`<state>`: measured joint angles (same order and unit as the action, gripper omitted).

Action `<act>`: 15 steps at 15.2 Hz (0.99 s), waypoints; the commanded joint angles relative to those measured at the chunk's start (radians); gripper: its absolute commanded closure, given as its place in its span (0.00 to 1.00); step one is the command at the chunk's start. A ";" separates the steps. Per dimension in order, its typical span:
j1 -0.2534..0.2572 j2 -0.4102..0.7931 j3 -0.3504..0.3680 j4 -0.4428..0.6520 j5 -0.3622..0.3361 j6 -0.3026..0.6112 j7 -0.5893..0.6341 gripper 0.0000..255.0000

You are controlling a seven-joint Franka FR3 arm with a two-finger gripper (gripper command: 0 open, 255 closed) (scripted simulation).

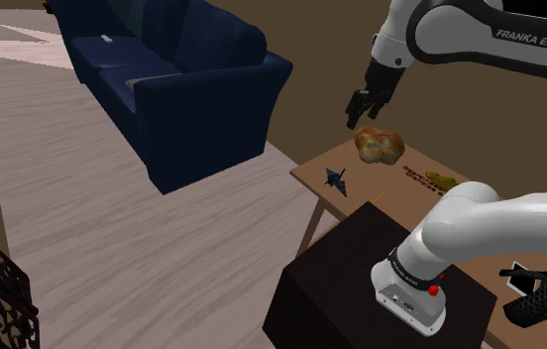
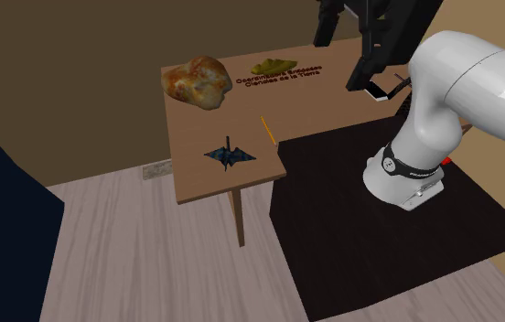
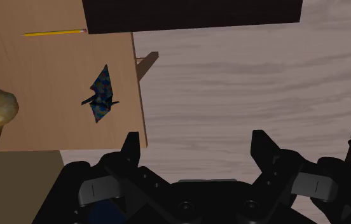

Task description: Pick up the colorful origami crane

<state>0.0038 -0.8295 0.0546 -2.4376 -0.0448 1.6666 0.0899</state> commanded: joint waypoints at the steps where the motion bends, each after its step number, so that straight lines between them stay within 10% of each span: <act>1: 0.000 0.000 0.000 0.000 0.000 0.000 0.000 0.00; 15: -0.103 0.175 -0.189 -0.285 -0.115 0.490 -0.123 0.00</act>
<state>-0.0916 -0.6796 -0.1200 -2.7031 -0.1516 2.1080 -0.0250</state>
